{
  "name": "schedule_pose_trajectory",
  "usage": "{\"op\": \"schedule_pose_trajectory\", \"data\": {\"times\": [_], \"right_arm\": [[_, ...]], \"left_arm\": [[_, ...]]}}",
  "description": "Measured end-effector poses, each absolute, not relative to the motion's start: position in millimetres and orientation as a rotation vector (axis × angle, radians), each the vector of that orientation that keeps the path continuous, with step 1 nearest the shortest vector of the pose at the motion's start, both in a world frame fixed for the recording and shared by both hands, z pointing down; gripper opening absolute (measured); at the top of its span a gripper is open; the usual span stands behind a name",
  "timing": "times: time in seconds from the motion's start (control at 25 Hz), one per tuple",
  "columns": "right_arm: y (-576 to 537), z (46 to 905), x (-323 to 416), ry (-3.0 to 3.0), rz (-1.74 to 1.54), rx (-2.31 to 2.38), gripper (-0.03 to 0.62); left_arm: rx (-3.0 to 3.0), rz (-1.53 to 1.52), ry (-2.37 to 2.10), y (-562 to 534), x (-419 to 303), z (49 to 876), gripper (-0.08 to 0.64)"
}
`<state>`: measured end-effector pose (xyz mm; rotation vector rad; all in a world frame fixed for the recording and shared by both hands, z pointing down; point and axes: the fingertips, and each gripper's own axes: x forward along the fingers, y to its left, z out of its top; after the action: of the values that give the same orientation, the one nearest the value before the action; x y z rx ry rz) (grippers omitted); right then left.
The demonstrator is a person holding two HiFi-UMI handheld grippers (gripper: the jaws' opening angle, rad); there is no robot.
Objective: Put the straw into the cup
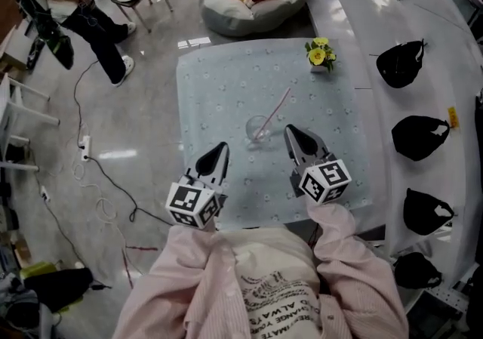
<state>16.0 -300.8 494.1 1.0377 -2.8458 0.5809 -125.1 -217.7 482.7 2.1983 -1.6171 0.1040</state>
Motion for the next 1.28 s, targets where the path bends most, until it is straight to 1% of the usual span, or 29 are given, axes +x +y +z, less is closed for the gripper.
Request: {"op": "schedule_pose_trajectory", "data": {"times": [0.68, 1.28], "right_arm": [[-293.3, 433.0, 38.0, -2.958, 0.476, 1.087, 0.0], [-291.7, 428.3, 49.1, -2.955, 0.452, 1.123, 0.0]], "left_arm": [[2.196, -0.007, -1.8, -207.2, -150.5, 440.6, -0.002], [2.189, 0.036, -1.843, -206.9, -153.5, 442.8, -0.002]]}}
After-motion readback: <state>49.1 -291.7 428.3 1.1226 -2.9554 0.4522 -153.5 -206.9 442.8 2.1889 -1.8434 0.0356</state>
